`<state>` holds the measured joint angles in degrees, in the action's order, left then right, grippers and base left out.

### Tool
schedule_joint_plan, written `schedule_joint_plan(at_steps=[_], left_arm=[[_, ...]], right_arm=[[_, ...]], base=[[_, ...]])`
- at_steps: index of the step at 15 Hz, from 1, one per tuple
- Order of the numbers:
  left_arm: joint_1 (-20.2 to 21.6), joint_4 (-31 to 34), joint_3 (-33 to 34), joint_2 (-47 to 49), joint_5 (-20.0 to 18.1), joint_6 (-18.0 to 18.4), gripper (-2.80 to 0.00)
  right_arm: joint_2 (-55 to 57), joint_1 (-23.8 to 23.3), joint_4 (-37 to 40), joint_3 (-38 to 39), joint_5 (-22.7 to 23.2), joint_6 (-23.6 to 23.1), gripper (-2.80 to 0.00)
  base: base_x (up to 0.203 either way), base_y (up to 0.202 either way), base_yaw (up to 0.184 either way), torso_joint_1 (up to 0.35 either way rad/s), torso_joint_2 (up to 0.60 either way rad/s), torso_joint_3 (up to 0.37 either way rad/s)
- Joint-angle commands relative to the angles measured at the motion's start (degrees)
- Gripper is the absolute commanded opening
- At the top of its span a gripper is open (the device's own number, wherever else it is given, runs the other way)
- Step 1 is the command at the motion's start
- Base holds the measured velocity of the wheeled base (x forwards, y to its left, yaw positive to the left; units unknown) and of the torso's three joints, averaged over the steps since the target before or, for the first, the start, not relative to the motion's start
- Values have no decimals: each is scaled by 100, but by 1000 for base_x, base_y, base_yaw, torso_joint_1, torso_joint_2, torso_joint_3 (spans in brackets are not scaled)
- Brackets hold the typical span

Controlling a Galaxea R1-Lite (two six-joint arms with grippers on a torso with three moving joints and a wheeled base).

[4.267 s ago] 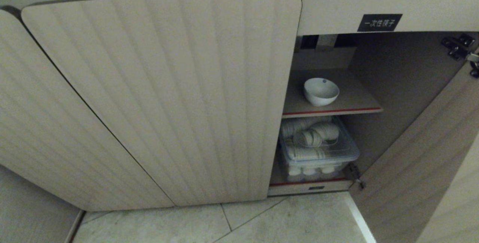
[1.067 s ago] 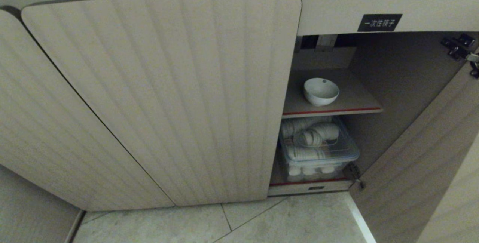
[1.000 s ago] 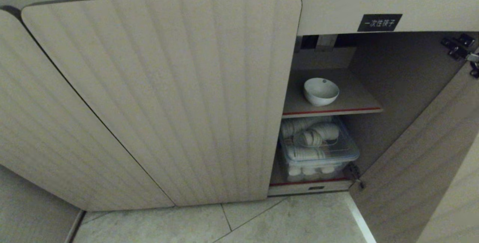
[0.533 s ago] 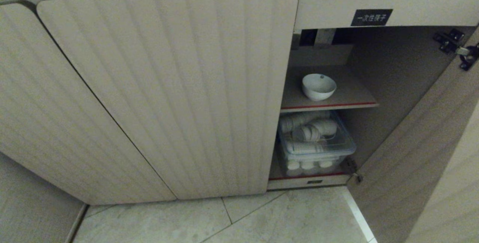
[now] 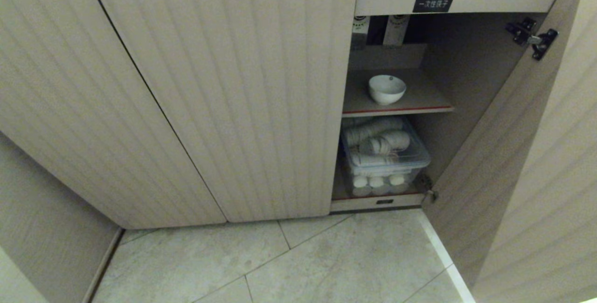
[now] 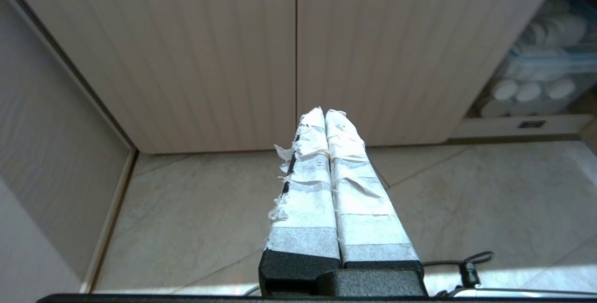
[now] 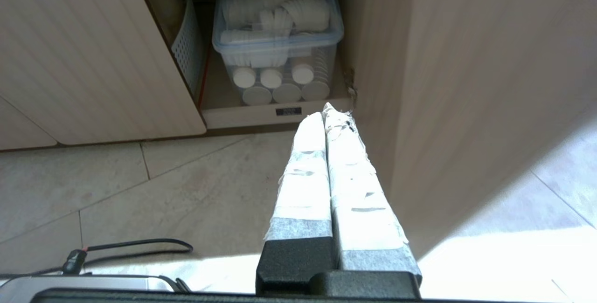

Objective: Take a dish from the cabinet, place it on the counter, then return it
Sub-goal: Close the cabinet door

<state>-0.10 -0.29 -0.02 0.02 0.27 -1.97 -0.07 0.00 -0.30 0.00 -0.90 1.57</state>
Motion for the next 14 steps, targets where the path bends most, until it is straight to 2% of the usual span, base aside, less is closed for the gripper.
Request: schedule_joint_plan(at_steps=[1, 14], left_arm=[[1, -6, 2, -2, 8, -5, -280], [1, 3, 2, -2, 5, 4, -280]], right_arm=[[7, 0, -5, 0, 2, 1, -280], [7, 7, -5, 0, 2, 1, -280]], base=[[-79, 0, 0, -5, 9, -5], [0, 0, 0, 0, 0, 0]])
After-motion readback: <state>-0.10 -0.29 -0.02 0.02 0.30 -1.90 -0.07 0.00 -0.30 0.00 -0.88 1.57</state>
